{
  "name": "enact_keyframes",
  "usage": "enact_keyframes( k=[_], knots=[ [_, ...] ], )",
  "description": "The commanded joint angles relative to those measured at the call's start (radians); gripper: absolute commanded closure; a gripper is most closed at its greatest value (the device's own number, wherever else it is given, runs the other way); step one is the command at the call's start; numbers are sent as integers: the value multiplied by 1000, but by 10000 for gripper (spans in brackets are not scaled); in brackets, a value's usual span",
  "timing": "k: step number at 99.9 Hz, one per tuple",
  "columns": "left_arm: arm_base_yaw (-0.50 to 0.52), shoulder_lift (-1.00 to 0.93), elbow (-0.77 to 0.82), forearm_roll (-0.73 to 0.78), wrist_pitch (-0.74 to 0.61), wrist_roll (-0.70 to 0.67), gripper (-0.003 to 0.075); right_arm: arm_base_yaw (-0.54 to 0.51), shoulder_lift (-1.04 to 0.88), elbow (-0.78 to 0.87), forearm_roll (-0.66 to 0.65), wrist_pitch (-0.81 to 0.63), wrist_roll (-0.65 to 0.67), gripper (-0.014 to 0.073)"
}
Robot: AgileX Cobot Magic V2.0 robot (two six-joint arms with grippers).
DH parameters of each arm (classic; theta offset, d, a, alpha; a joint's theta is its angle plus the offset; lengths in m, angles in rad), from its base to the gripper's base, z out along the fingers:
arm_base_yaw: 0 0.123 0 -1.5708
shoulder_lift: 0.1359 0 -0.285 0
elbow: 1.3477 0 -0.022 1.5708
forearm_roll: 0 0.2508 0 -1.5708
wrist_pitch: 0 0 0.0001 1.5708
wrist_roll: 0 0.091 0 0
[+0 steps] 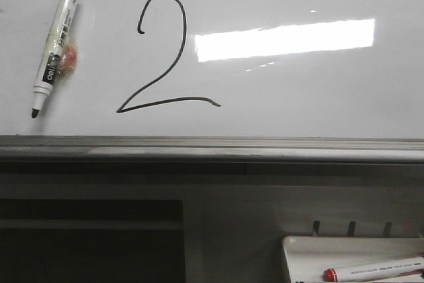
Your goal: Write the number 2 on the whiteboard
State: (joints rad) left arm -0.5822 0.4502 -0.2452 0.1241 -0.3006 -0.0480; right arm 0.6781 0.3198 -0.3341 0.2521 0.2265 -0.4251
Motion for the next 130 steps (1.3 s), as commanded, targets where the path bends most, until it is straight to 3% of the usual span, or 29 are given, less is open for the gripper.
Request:
enact_keyframes(
  k=[1, 12, 24, 46, 75, 81, 107, 130],
  knots=[
    [2, 10, -25, -43, -96, -3, 741, -4, 9, -27, 2, -77, 0, 657],
    [41, -10, -25, -57, -84, -3, 741, -4, 9, -27, 2, -77, 0, 657],
    [157, -64, -25, -28, -52, 70, 741, -4, 9, -27, 2, -77, 0, 657],
    [396, -233, -12, -28, 159, 110, 741, -4, 9, -27, 2, -77, 0, 657],
    [582, -465, 232, -102, 242, 108, 741, -4, 9, -27, 2, -77, 0, 657],
    [590, -483, 261, -115, 248, 98, 741, -4, 9, -27, 2, -77, 0, 657],
    [600, -481, 258, -116, 566, 88, 741, -4, 9, -27, 2, -77, 0, 657],
    [600, -481, 258, -114, 562, 72, 741, -4, 9, -27, 2, -77, 0, 657]
  ],
)
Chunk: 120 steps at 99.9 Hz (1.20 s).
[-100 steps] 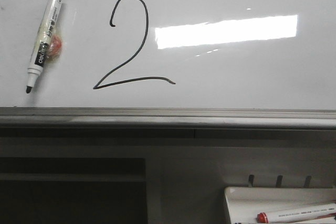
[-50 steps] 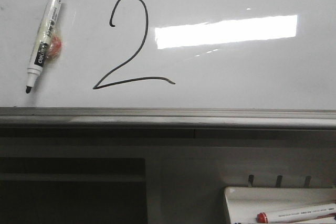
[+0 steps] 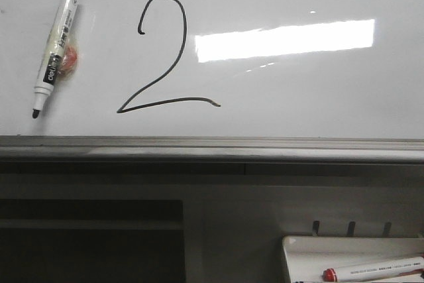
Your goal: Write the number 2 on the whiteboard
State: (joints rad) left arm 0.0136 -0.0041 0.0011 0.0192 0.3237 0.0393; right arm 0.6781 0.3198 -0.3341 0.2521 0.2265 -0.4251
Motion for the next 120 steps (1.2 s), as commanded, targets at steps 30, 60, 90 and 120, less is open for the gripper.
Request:
enact_keyframes(
  k=[30, 60, 90, 120],
  knots=[
    [4, -27, 12, -9, -64, -15, 741, -4, 9, -27, 2, -77, 0, 657],
    [4, -27, 12, -9, -64, -15, 741, -4, 9, -27, 2, -77, 0, 657],
    [4, -27, 12, -9, -64, -15, 741, -4, 9, -27, 2, -77, 0, 657],
    [4, -27, 12, -9, -64, -15, 741, -55, 9, -29, -264, -147, 318, 657]
  ],
)
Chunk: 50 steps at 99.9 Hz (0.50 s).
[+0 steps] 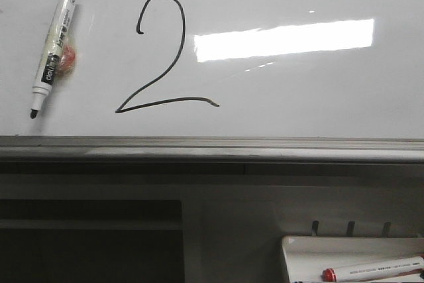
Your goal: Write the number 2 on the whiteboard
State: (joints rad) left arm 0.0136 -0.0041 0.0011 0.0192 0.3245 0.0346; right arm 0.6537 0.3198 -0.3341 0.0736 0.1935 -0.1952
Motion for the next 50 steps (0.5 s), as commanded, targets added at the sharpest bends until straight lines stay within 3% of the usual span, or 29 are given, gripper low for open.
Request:
enact_keyframes(
  k=[1, 22, 50],
  knots=[
    [4, -27, 12, -9, -65, -11, 741, -34, 9, -29, -90, -121, 89, 657],
    [4, -27, 12, -9, -65, -11, 741, -225, 9, -29, -211, -149, 89, 657],
    [4, -27, 12, -9, -67, -11, 741, -575, -11, 25, -213, -168, 89, 657]
  ],
)
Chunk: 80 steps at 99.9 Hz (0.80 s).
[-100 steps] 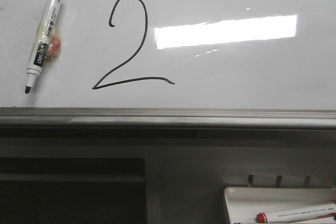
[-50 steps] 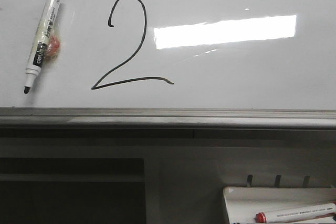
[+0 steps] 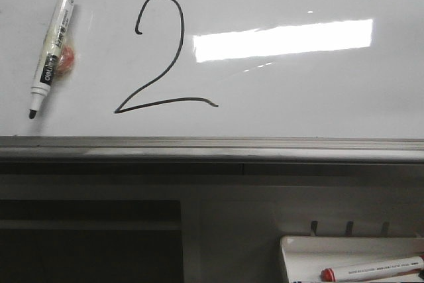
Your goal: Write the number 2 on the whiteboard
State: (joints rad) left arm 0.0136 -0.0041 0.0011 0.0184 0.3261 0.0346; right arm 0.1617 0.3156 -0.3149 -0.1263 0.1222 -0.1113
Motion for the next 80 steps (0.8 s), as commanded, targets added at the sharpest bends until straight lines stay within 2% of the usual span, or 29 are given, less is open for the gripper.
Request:
enact_keyframes(
  k=[1, 17, 26, 39, 43, 60, 72, 80],
  knots=[
    [4, -27, 12, -8, -69, -11, 741, -90, -10, 11, -14, -102, 5, 657],
    [4, -27, 12, -8, -70, -11, 741, -208, -105, 154, 70, -208, 9, 657],
    [4, -27, 12, -8, -70, -11, 741, -219, -182, 246, 70, -261, 9, 657],
    [4, -27, 12, -8, -70, -11, 741, -219, -289, 356, 72, -266, 43, 657],
    [4, -27, 12, -8, -70, -11, 741, -219, -327, 352, 80, -172, 46, 657],
    [4, -27, 12, -8, -70, -11, 741, -219, -346, 354, 100, 1, 46, 657],
    [4, -27, 12, -8, -70, -11, 741, -219, -346, 352, 126, 201, 46, 657],
    [4, -27, 12, -8, -70, -11, 741, -219, -346, 352, 126, 187, 46, 657]
  ],
)
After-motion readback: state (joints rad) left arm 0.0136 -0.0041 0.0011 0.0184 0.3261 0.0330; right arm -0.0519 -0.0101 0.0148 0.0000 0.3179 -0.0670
